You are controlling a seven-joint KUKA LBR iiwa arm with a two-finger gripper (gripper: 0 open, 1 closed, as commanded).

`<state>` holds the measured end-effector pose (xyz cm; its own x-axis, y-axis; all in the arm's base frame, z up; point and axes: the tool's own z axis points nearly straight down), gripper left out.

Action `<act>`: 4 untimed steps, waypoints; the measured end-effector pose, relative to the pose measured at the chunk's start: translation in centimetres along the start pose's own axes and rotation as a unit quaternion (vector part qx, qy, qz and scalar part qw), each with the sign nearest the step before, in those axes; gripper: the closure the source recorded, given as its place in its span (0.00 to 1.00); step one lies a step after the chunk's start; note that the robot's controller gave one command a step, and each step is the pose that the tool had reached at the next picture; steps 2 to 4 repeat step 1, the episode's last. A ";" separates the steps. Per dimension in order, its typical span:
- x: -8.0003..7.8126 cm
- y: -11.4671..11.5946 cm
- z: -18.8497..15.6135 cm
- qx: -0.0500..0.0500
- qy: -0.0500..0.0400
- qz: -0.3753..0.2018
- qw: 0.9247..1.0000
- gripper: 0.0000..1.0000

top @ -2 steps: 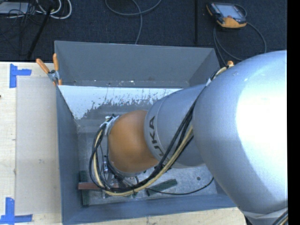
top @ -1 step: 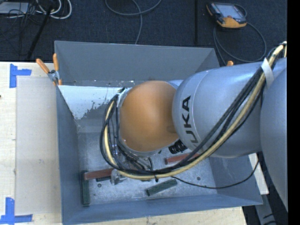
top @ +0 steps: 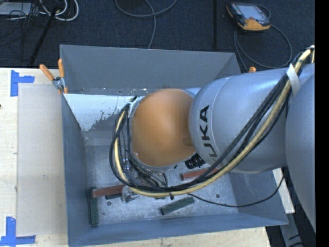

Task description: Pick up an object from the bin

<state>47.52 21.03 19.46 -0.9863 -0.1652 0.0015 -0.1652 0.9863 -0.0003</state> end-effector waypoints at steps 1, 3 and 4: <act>-1.7 -0.7 -2.6 0.000 0.004 -0.051 0.999 1.00; -1.7 -0.7 -2.6 0.000 0.004 -0.051 0.999 1.00; -1.7 -0.7 -2.6 0.000 0.004 -0.051 0.999 1.00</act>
Offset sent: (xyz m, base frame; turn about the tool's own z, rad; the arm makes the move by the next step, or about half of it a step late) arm 0.0157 0.0110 0.1624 -0.0204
